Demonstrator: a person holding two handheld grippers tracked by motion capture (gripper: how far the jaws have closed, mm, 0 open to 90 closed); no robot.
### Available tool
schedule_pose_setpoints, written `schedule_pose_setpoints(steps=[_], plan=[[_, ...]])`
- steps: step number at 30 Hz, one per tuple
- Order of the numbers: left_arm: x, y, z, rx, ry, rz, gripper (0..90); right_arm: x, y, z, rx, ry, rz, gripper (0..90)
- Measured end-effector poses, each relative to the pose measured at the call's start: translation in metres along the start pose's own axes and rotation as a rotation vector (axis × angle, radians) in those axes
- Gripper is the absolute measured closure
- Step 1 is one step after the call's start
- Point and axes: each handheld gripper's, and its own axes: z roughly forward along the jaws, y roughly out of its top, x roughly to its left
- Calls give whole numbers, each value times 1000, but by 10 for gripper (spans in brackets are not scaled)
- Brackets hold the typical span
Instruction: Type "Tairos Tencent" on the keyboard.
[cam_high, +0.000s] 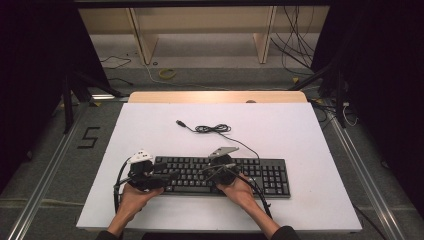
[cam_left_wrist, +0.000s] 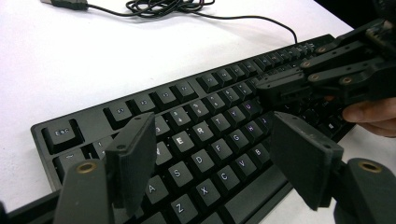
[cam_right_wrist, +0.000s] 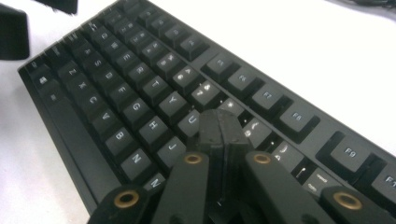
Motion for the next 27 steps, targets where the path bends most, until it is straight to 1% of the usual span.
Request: schedule_pose_setpoints(steps=[7, 10, 13, 15, 16, 18, 19, 20, 22, 24, 27], plan=[[1, 0, -1, 0, 1, 5, 316, 1, 0, 1, 0, -12, -6, 900], [1, 0, -1, 1, 2, 6, 316, 1, 0, 0, -4, -10, 5, 900], [1, 0, -1, 0, 1, 4, 316, 0, 0, -2, -16, 5, 22, 900], [2, 0, -1, -2, 3, 0, 316, -1, 0, -6, -37, 15, 36, 836], [2, 0, -1, -3, 3, -4, 316, -1, 0, -9, -45, 15, 40, 823], [3, 1, -2, -4, 4, 1, 315, -2, 0, -13, -68, 17, 49, 800], [3, 1, -2, -4, 5, 2, 315, -3, 0, -15, -73, 22, 54, 768], [3, 1, -2, -4, 5, 3, 315, -4, 0, -17, -78, 24, 58, 707], [2, 2, -2, -6, 5, 2, 316, -4, -1, -22, -86, 34, 56, 655], [2, 2, -2, -4, 6, 3, 316, -5, -2, -26, -102, 47, 56, 569], [2, 3, 0, -2, 6, 4, 317, -4, -3, -33, -118, 60, 47, 499]])
